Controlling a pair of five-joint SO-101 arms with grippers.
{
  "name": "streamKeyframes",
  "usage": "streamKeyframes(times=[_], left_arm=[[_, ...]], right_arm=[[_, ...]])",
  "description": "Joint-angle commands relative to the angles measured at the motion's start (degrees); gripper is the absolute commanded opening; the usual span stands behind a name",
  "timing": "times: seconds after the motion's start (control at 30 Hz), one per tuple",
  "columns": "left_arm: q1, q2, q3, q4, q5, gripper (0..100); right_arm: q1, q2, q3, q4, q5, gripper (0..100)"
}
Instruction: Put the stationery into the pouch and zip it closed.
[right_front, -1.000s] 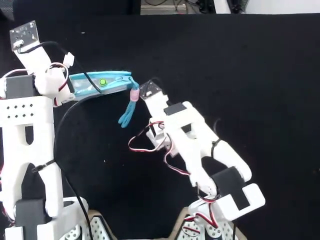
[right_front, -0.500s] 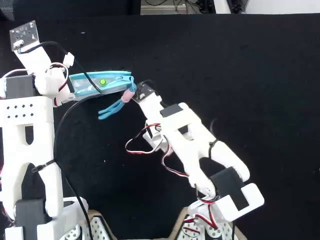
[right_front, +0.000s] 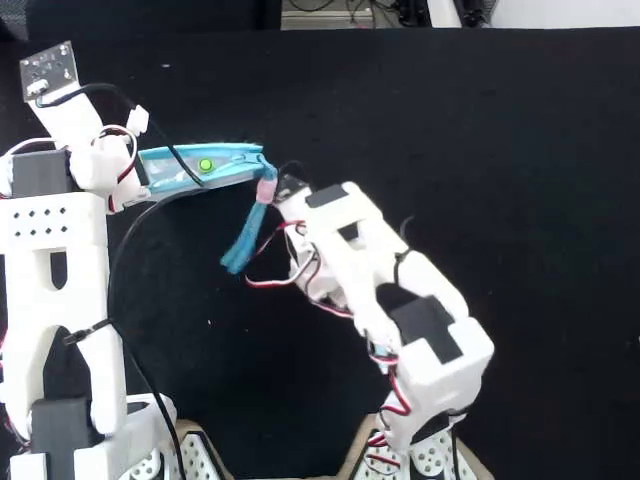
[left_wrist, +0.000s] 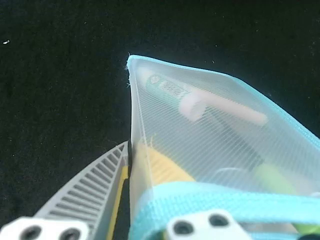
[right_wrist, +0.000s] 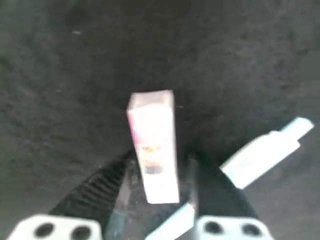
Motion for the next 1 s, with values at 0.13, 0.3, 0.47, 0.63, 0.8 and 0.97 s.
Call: streamKeyframes(times=[0.13,0.3,0.47,0.63,0.8,0.97], left_arm=[[-2.2,0.4,0.2,-1.0,-0.6,3],[-2.1,0.4,0.2,-1.0,-0.6,3],[-2.2,0.4,0.2,-1.0,-0.6,3],[-2.1,0.4,0.2,-1.0,-0.6,3],[-2.1,0.4,0.2,-0.9,-0.6,3],[-2.2,0.4,0.2,-0.8,-0.6,3]], right_arm=[[0.2,-4.4,2.9,5.0,-2.5,1.1],[0.4,-14.7,16.3,0.3,2.9,1.3],[0.2,-22.1,23.9,-0.1,6.9,18.9],[-0.7,-25.7,22.1,1.9,10.1,25.3],[-5.9,-23.5,18.8,0.1,9.8,20.1],[-7.1,-13.8,15.9,-5.5,4.1,20.0]])
